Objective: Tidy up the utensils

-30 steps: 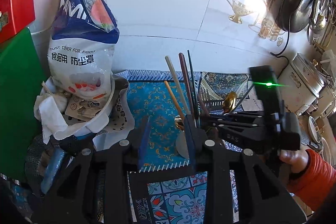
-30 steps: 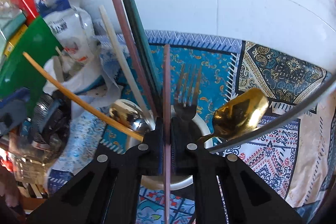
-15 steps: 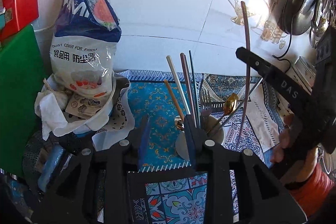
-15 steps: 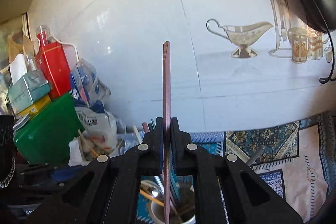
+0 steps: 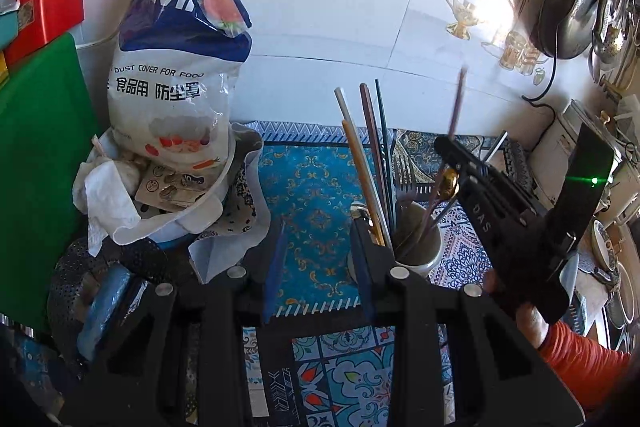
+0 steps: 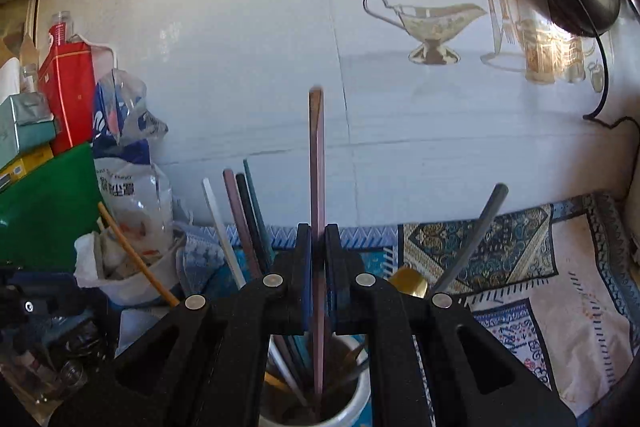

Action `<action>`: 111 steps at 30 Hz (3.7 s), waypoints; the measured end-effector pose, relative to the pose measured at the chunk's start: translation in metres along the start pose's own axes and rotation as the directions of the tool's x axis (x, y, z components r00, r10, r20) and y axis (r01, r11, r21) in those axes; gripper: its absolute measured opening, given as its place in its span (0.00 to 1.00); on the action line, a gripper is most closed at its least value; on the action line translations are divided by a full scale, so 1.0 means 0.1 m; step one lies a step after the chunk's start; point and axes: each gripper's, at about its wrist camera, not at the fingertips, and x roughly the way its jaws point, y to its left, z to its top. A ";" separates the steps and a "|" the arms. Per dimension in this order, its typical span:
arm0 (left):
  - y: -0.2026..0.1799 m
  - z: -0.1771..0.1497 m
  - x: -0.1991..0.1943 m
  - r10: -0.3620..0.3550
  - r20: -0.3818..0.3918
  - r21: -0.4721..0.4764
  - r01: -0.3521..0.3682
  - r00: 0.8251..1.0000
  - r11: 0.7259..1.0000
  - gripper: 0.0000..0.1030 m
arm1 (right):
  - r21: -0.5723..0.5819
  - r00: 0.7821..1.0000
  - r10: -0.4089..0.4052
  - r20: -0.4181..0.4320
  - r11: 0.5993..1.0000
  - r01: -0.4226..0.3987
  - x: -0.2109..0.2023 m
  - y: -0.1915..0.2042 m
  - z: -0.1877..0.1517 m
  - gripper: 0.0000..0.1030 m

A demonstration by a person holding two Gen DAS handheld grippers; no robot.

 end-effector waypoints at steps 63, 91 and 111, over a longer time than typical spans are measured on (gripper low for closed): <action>-2.40 -1.52 -3.54 0.201 0.577 -0.029 -0.226 0.791 0.974 0.95 | -0.162 0.969 0.051 0.241 0.987 -0.012 -4.75 -0.27 0.38 1.00; -2.33 -1.51 -3.50 0.196 0.563 -0.040 -0.211 0.803 0.977 0.95 | -0.158 0.973 0.047 0.225 0.987 -0.011 -4.71 -0.27 0.40 1.00; -2.44 -1.55 -3.53 0.176 0.567 -0.025 -0.196 0.804 0.980 0.95 | -0.144 0.970 0.035 0.239 0.990 0.000 -4.79 -0.28 0.37 1.00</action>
